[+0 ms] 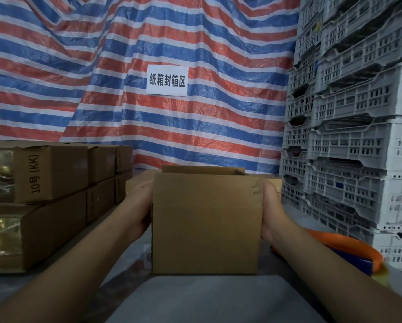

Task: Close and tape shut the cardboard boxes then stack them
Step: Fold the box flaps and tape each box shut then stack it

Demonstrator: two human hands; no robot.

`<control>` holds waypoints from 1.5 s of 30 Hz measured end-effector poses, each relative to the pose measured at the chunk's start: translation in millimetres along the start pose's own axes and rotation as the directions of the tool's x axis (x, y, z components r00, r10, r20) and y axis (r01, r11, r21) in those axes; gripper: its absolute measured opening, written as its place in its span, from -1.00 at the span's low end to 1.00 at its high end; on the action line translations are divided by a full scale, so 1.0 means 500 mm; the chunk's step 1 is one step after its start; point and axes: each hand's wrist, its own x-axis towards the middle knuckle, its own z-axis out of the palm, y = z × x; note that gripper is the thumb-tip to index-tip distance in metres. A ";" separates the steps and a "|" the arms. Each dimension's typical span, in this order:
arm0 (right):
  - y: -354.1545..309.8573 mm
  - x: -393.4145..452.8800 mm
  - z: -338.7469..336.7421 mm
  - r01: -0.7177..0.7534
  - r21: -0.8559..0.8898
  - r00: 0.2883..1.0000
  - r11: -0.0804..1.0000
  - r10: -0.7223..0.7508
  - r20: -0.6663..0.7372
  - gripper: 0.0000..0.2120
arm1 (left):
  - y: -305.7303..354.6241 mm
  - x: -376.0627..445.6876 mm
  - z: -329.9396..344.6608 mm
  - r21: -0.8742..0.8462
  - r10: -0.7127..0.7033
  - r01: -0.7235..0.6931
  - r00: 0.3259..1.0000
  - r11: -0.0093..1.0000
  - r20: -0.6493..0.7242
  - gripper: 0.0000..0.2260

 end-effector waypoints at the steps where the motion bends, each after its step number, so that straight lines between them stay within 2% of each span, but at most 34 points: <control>1: 0.002 0.000 -0.001 0.005 0.015 1.000 1.000 -0.005 -0.004 -0.45 | 0.003 -0.002 0.001 -0.003 -0.001 0.001 1.000 1.000 0.018 -0.68; 3: 0.004 0.001 0.000 0.029 0.041 0.999 0.999 -0.028 -0.022 -0.51 | 0.011 -0.005 0.000 -0.018 0.002 -0.002 0.999 1.000 0.050 -0.56; 6: 0.001 0.006 0.001 0.140 0.027 0.986 0.990 -0.137 -0.092 -0.77 | 0.020 -0.008 -0.007 -0.029 0.012 -0.008 0.993 1.000 0.114 -0.45; 9: 0.000 0.003 0.007 0.130 -0.004 0.990 0.992 -0.130 -0.051 -0.69 | 0.015 -0.005 -0.013 -0.020 -0.021 0.024 0.986 1.000 0.165 -0.39; 12: 0.003 0.001 0.007 0.110 -0.079 0.990 0.991 -0.116 -0.076 -0.63 | 0.014 -0.005 -0.018 -0.041 -0.027 0.035 0.981 0.999 0.193 -0.40; 17: -0.008 0.000 0.010 0.058 -0.233 0.993 0.971 -0.081 -0.088 -0.69 | 0.012 -0.008 -0.016 -0.047 -0.024 0.032 0.986 0.998 0.168 -0.25; 19: -0.017 0.004 0.009 0.035 -0.336 0.989 0.941 -0.081 -0.124 -0.70 | 0.010 -0.007 -0.010 -0.038 -0.040 0.046 0.987 0.998 0.157 -0.29; 21: -0.023 0.009 0.008 0.007 -0.399 0.984 0.917 -0.078 -0.163 -0.70 | 0.005 -0.002 -0.006 -0.019 -0.043 0.045 0.993 0.999 0.106 -0.41; 23: -0.024 0.014 0.002 -0.010 -0.428 0.982 0.904 -0.072 -0.176 -0.64 | 0.008 -0.001 -0.004 -0.015 -0.017 0.018 0.998 1.000 0.064 -0.53; 27: -0.033 0.015 -0.005 0.008 -0.455 0.993 0.891 -0.059 -0.100 -0.38 | 0.020 -0.010 -0.012 -0.073 0.043 -0.031 0.984 0.997 0.172 -0.33; 30: -0.047 0.015 -0.016 0.034 -0.521 0.999 0.853 -0.033 0.011 -0.18 | 0.021 -0.014 -0.016 -0.017 0.064 -0.062 0.981 0.998 0.184 -0.36; 33: -0.057 0.015 -0.037 0.033 -0.559 0.989 0.829 0.052 0.135 0.22 | 0.019 -0.011 -0.015 0.045 0.045 -0.052 0.989 0.998 0.140 -0.47; 34: -0.059 0.015 -0.041 0.036 -0.566 0.984 0.824 0.069 0.162 0.26 | 0.019 -0.009 -0.013 0.049 0.033 -0.039 0.992 0.998 0.120 -0.48; 38: -0.061 0.005 -0.041 0.064 -0.609 0.972 0.791 0.089 0.219 0.07 | 0.010 0.003 -0.010 0.030 -0.032 0.030 0.998 0.999 0.046 -0.57; 42: -0.060 0.007 -0.039 0.052 -0.636 0.974 0.770 0.100 0.202 0.08 | 0.004 0.003 -0.014 0.073 -0.081 0.075 0.994 0.995 0.072 -0.63; 45: -0.057 0.010 -0.042 0.029 -0.616 0.980 0.787 0.098 0.171 -0.15 | 0.006 0.001 -0.016 0.071 -0.101 0.095 0.991 0.993 0.088 -0.69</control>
